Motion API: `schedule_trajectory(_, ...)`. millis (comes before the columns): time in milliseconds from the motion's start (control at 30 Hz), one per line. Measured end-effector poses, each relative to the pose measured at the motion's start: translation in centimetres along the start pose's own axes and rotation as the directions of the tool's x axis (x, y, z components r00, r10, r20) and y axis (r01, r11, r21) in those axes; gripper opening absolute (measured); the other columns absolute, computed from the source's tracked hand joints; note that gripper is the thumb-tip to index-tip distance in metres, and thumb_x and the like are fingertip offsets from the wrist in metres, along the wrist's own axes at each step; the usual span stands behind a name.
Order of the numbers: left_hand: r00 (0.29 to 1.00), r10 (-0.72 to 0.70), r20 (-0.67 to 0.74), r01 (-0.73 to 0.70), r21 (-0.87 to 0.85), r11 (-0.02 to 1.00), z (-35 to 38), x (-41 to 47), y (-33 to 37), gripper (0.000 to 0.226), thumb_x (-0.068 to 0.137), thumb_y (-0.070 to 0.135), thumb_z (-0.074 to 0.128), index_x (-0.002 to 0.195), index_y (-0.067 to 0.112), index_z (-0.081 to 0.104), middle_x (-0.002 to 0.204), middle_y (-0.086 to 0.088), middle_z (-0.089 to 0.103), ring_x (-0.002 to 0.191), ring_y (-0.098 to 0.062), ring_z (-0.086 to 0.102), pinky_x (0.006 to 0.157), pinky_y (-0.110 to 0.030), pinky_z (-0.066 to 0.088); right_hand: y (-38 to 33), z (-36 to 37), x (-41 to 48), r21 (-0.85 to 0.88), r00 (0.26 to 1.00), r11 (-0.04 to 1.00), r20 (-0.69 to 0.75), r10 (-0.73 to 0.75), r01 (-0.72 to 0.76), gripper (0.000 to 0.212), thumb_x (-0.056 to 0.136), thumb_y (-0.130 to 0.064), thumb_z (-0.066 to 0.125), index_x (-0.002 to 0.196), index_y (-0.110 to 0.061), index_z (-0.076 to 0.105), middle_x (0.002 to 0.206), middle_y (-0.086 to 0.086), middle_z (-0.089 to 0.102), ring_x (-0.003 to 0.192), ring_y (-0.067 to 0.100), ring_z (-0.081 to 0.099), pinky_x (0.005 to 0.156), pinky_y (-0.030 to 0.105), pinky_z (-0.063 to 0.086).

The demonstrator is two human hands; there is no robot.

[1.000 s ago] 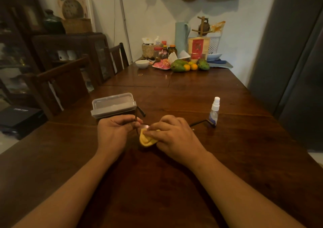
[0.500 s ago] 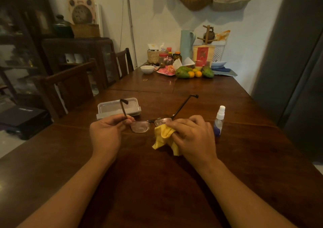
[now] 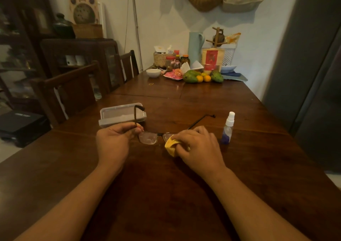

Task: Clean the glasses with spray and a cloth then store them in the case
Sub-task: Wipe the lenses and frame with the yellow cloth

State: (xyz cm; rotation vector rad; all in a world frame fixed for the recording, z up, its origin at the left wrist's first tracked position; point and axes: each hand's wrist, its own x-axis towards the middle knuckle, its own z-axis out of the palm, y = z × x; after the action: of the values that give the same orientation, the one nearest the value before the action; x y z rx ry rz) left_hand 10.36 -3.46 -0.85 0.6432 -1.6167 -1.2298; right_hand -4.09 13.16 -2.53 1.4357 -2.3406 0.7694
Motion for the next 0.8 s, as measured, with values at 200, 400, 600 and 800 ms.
schedule_trajectory(200, 1.0, -0.016, -0.012, 0.016, -0.01, 1.0, -0.1, 0.1, -0.2, 0.02, 0.08, 0.0, 0.071, 0.082, 0.02, 0.075, 0.08, 0.009, 0.077, 0.078, -0.006, 0.074, 0.064, -0.016, 0.057, -0.3, 0.2, -0.1, -0.053, 0.998, 0.997, 0.042, -0.052, 0.054, 0.039, 0.093, -0.055, 0.047, 0.127, -0.042, 0.062, 0.127, -0.023, 0.058, 0.105, 0.006, 0.038, 0.079, 0.035, 0.031)
schedule_trajectory(400, 1.0, -0.025, 0.018, 0.025, -0.01, 1.0, 0.1, 0.0, -0.3, 0.017, 0.08, 0.001, 0.072, 0.084, 0.017, 0.076, 0.081, 0.007, 0.077, 0.08, -0.006, 0.074, 0.065, -0.016, 0.057, -0.6, 0.6, 0.0, 0.199, 0.987, 0.978, -0.131, 0.097, -0.07, 0.02, 0.094, -0.035, 0.062, 0.113, -0.036, 0.068, 0.11, -0.018, 0.063, 0.1, 0.001, 0.045, 0.075, 0.019, 0.039)
schedule_trajectory(600, 0.999, 0.003, 0.047, -0.004, 0.02, 1.0, 0.6, -0.5, -0.1, 0.02, 0.08, -0.001, 0.072, 0.082, 0.019, 0.075, 0.08, 0.01, 0.077, 0.079, -0.004, 0.073, 0.064, -0.015, 0.057, -0.8, 0.6, -0.1, 0.407, 0.956, 0.886, -0.086, 0.279, -0.222, 0.017, 0.095, -0.031, 0.063, 0.111, -0.034, 0.068, 0.101, -0.012, 0.066, 0.095, 0.002, 0.059, 0.076, 0.025, 0.054)
schedule_trajectory(800, 1.0, -0.023, 0.017, 0.022, 0.046, 0.999, 0.4, -0.5, 0.0, 0.017, 0.079, 0.002, 0.073, 0.085, 0.018, 0.076, 0.079, 0.011, 0.077, 0.077, -0.003, 0.073, 0.066, -0.019, 0.059, -1.7, 0.6, -0.2, 0.0, 0.986, 0.999, 0.164, -0.034, 0.035, 0.051, 0.095, -0.048, 0.048, 0.144, -0.036, 0.042, 0.145, -0.01, 0.053, 0.143, 0.02, 0.034, 0.116, 0.054, 0.008)
